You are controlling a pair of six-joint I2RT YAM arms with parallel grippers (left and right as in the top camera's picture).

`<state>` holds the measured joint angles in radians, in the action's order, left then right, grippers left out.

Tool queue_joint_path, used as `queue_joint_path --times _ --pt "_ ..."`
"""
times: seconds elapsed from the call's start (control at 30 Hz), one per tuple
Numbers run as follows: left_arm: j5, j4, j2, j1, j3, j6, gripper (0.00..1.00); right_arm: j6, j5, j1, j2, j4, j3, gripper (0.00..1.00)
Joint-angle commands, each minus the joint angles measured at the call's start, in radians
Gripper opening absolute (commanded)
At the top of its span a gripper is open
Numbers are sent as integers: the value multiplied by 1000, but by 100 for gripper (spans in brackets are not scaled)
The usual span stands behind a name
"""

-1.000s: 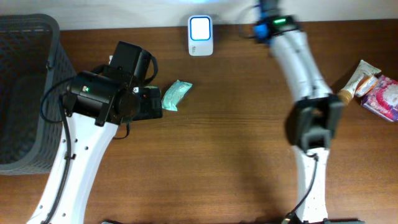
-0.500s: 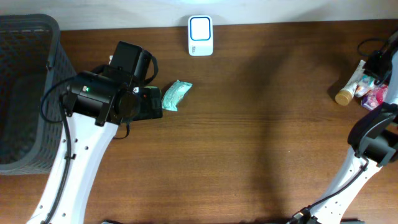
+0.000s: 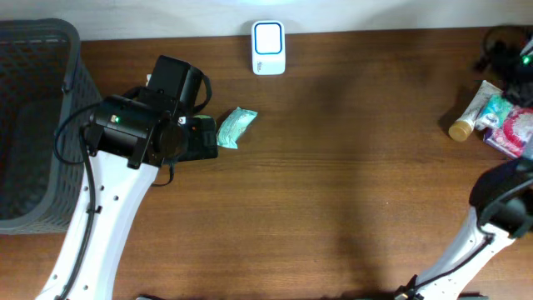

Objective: Scan the item barcode

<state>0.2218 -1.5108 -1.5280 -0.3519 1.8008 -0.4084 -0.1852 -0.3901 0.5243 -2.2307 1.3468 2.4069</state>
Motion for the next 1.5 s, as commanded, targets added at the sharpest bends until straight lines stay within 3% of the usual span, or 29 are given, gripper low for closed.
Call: queue_joint_path --times 0.0,0.13,0.3,0.33,0.37,0.6,0.77,0.93,1.23,1.33,1.47 --pt "10 -2 3 2 -1 2 99 -3 -387 -67 28 42 14 99" --pt "10 -2 3 2 -1 2 99 80 -378 -250 19 55 -26 99" --pt "10 -2 3 2 -1 2 99 62 -285 -514 -15 -39 -86 99" --pt "10 -2 3 2 -1 2 99 21 -266 -567 -24 -78 -103 99" --pt "10 -1 3 2 -1 2 99 -107 -194 -664 -53 -137 -124 99" --pt "10 -1 2 2 -1 2 99 -360 -117 -892 -158 -222 -127 99" --pt "10 -2 3 2 -1 2 99 -463 -104 -961 -239 -245 -127 99" --pt "10 -2 3 2 -1 2 99 -463 -110 -1012 -298 -310 -127 85" --pt "10 -1 3 2 -1 2 99 -556 -103 -1054 -372 -426 -134 79" --pt "10 -2 3 2 -1 2 99 -478 -88 -1054 -375 -404 -136 42" --pt "10 -2 3 2 -1 2 99 -392 -88 -1033 -369 -355 -135 25"
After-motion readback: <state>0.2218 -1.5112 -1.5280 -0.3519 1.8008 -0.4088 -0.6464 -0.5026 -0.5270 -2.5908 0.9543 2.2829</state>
